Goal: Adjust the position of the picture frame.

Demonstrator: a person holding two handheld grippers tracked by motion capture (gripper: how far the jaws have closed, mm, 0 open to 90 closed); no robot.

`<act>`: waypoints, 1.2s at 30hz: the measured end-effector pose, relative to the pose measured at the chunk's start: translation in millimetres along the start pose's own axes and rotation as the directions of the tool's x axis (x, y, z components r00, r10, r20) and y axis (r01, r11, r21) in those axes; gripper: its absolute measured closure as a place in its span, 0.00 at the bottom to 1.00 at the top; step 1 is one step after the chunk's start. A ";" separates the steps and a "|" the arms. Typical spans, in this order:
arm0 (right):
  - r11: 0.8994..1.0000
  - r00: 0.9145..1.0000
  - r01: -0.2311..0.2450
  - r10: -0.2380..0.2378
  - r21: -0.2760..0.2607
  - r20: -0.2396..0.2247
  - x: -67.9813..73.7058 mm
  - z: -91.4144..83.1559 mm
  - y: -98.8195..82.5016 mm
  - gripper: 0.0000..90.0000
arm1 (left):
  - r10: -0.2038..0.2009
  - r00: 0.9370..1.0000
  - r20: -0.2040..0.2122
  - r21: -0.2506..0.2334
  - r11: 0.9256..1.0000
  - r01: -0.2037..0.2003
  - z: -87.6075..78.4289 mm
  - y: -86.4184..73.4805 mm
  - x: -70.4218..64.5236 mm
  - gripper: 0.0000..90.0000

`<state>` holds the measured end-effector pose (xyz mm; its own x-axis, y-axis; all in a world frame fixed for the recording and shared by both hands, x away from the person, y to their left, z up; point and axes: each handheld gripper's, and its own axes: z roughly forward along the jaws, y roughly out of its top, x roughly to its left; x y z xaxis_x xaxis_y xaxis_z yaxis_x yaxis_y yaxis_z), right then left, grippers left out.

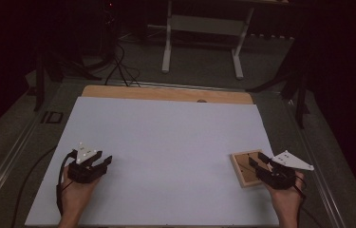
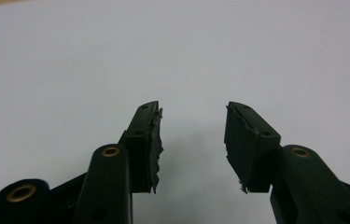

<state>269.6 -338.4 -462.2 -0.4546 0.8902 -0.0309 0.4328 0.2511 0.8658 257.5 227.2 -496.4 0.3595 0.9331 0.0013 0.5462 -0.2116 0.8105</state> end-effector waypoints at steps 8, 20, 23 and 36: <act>0.999 0.997 -0.042 0.040 0.030 0.062 -10.3 2.7 -8.9 0.70 | 0.008 1.000 -0.030 0.008 1.000 -0.008 6.0 -0.3 7.2 0.60; 0.994 0.983 -0.085 0.072 0.070 0.168 -21.2 7.0 -18.3 1.00 | 0.017 0.999 -0.044 0.000 1.000 -0.017 7.8 -0.2 7.9 0.59; 0.989 0.978 -0.122 0.106 0.082 0.181 -28.3 9.2 -22.7 1.00 | 0.016 0.999 -0.046 -0.005 1.000 -0.016 7.4 -0.3 7.9 0.59; 0.975 0.962 -0.178 0.144 0.134 0.231 -45.2 11.6 -36.0 1.00 | 0.025 0.999 -0.044 -0.010 1.000 -0.025 6.8 -0.1 7.1 0.58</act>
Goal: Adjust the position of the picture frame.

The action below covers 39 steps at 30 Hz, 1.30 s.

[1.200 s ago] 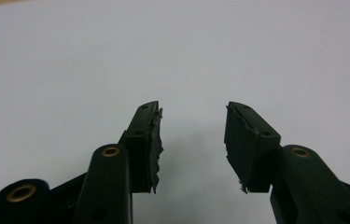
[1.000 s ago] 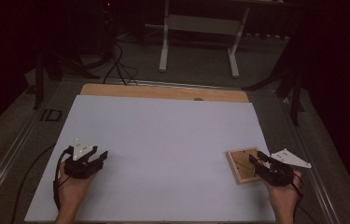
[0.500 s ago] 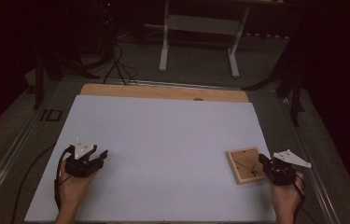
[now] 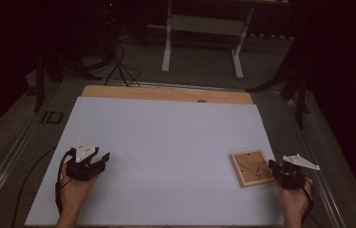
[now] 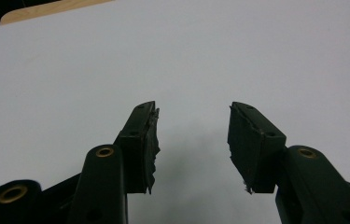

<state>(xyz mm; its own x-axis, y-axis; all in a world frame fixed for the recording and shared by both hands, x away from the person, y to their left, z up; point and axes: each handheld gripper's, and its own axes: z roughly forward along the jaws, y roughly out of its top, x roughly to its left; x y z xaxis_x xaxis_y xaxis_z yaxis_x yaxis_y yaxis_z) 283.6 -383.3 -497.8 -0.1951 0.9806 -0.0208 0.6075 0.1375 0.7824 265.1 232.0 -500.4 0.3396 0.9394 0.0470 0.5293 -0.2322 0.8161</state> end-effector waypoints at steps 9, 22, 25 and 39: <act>1.000 1.000 -0.023 0.023 0.019 -0.011 -4.7 1.5 -3.1 0.90 | 0.001 1.000 0.004 -0.004 1.000 -0.001 0.0 0.0 0.0 0.58; 0.996 0.997 -0.071 0.073 0.053 -0.038 -10.2 5.7 -7.2 0.85 | 0.007 1.000 0.006 0.000 1.000 -0.007 0.8 -0.1 -0.6 0.57; 0.996 0.997 -0.069 0.071 0.054 -0.043 -10.3 5.8 -6.9 0.89 | 0.007 1.000 0.005 -0.002 1.000 -0.007 1.2 -0.1 -1.2 0.57; 0.998 0.998 -0.023 0.026 0.060 -0.059 3.4 11.5 -1.6 0.91 | 0.011 1.000 0.001 -0.005 1.000 -0.011 0.9 0.1 -1.7 0.57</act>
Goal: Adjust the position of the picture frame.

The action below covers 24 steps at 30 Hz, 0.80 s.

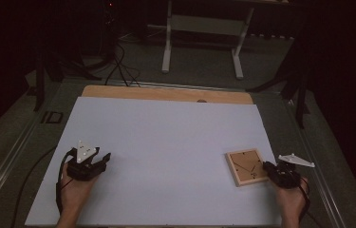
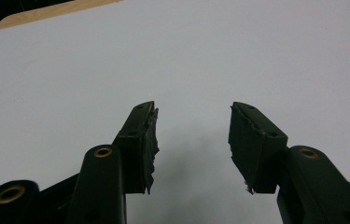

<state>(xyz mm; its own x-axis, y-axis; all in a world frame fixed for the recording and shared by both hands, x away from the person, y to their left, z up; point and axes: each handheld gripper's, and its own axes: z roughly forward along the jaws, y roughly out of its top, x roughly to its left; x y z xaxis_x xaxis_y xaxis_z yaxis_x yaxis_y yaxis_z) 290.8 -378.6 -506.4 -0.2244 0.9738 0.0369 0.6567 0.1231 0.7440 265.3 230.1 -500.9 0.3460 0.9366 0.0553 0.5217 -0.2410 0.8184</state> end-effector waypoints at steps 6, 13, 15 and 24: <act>1.000 1.000 0.024 -0.024 0.003 -0.008 7.8 3.8 3.0 0.91 | 0.001 1.000 0.002 0.002 1.000 -0.001 0.4 0.0 0.0 0.57; 0.999 0.998 0.054 -0.054 0.003 -0.046 20.5 10.7 7.7 0.91 | 0.006 1.000 0.002 0.004 1.000 -0.006 1.3 0.1 -1.5 0.57; 0.998 0.996 0.068 -0.067 0.005 -0.057 25.9 12.8 9.4 0.91 | 0.007 1.000 0.001 0.003 1.000 -0.007 1.3 0.1 -1.3 0.57; 0.992 0.983 0.128 -0.127 0.000 -0.130 53.2 25.2 17.5 0.91 | 0.009 1.000 0.002 0.003 1.000 -0.009 2.2 0.1 -2.2 0.57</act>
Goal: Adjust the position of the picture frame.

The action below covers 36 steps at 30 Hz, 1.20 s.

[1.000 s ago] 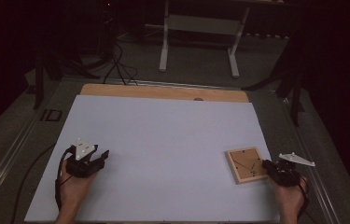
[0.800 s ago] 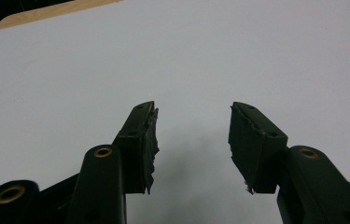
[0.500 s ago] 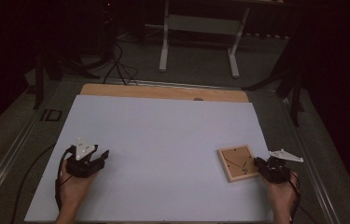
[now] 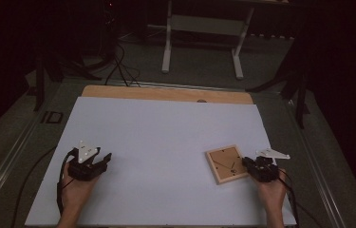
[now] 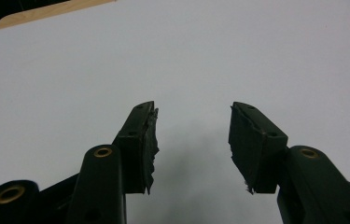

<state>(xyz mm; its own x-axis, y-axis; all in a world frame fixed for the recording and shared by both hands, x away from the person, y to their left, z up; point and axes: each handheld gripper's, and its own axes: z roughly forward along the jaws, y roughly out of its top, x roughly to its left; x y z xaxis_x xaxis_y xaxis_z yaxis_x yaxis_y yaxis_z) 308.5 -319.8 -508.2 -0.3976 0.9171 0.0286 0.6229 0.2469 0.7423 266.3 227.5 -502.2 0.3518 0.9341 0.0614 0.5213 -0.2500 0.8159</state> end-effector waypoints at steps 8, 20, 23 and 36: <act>0.997 0.995 0.075 -0.074 0.000 -0.069 26.5 15.2 11.5 0.91 | 0.000 1.000 -0.002 0.002 1.000 0.000 0.3 -0.2 0.6 0.57; 0.985 0.975 0.172 -0.172 -0.006 -0.141 62.1 23.0 19.1 0.87 | -0.001 1.000 -0.004 0.001 1.000 0.001 -0.1 -0.3 1.5 0.57; 0.988 0.979 0.148 -0.153 -0.044 -0.136 59.0 13.7 21.8 0.83 | -0.006 1.000 -0.005 0.001 1.000 0.006 -0.9 -0.6 2.9 0.57; 0.968 0.958 0.251 -0.253 -0.029 -0.139 68.8 -14.5 7.4 1.00 | -0.011 1.000 -0.005 -0.002 1.000 0.011 -1.4 -0.9 2.3 0.57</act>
<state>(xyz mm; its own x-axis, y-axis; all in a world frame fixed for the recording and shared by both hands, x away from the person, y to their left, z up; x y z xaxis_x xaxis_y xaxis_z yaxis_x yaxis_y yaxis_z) 276.0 -259.4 -491.1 -0.6317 0.7723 -0.0670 0.4833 0.4599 0.7449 265.5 230.2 -502.1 0.3421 0.9380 0.0556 0.5236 -0.2394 0.8176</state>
